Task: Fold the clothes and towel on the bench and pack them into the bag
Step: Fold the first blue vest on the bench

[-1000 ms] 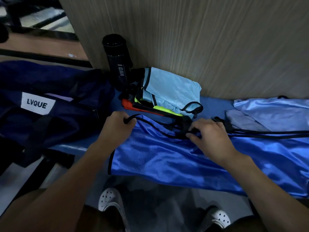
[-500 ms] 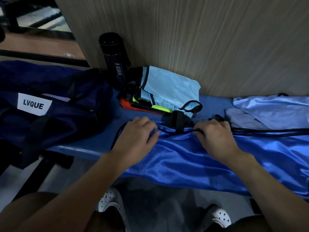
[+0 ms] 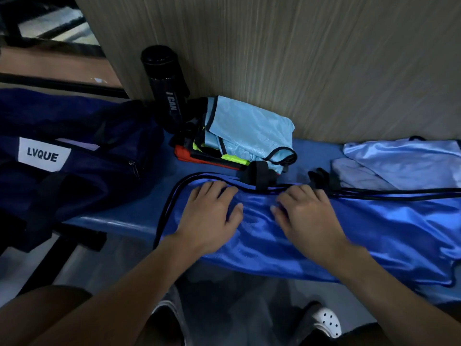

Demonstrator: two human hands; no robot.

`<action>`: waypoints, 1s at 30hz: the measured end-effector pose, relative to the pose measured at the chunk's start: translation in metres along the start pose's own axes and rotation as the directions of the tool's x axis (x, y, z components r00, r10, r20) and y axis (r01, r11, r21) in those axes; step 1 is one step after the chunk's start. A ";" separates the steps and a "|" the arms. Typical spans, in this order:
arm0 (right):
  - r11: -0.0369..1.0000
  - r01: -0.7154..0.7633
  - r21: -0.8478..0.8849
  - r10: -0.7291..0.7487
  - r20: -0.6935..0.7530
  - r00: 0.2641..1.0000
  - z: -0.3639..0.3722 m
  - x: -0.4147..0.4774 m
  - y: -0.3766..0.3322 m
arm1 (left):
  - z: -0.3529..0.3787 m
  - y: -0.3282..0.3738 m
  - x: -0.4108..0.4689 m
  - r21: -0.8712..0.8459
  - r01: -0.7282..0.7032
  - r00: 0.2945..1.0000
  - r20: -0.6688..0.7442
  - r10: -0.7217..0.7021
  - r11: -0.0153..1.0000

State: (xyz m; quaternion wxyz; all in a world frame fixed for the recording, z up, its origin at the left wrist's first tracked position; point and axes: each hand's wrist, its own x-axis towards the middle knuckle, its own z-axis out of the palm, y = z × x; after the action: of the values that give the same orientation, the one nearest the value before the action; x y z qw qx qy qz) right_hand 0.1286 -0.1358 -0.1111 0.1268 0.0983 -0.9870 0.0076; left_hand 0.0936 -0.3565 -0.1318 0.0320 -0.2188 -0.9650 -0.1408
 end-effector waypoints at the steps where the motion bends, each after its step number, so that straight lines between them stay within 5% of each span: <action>1: 0.999 -0.014 -0.033 0.018 0.093 0.996 0.004 -0.004 -0.002 | 0.003 0.001 0.000 0.010 0.012 1.000 0.015 -0.012 1.000; 7: 0.993 -0.103 -0.059 0.118 0.408 0.905 0.018 -0.004 0.007 | 0.014 -0.007 0.000 0.178 0.099 0.971 0.200 -0.134 0.979; 13: 0.997 -0.059 -0.040 0.070 0.379 0.923 0.022 -0.013 0.014 | 0.009 -0.018 0.001 0.194 0.108 0.959 0.239 -0.153 0.975; 18: 0.996 -0.083 -0.043 0.089 0.159 0.983 0.001 -0.025 0.008 | 0.006 0.006 -0.001 0.118 0.048 0.993 0.103 -0.061 0.992; 26: 0.994 -0.081 -0.067 0.098 0.303 0.948 0.019 -0.054 0.039 | 0.015 0.001 -0.001 0.186 0.039 0.963 0.254 -0.087 0.982; 28: 0.995 -0.095 -0.035 0.100 0.238 0.966 0.007 -0.059 0.043 | 0.009 0.014 0.001 0.171 0.062 0.978 0.186 -0.094 0.983; 30: 0.988 -0.154 0.001 0.152 0.176 0.973 -0.003 -0.065 0.051 | 0.004 0.039 0.006 0.129 -0.045 0.999 0.020 0.042 0.991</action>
State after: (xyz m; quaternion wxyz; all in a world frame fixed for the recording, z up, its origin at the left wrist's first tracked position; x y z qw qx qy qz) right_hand 0.1811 -0.0732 -0.1239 0.0375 0.0231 -0.9989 0.0157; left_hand 0.1055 -0.3189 -0.1249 0.0407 -0.2384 -0.9674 -0.0753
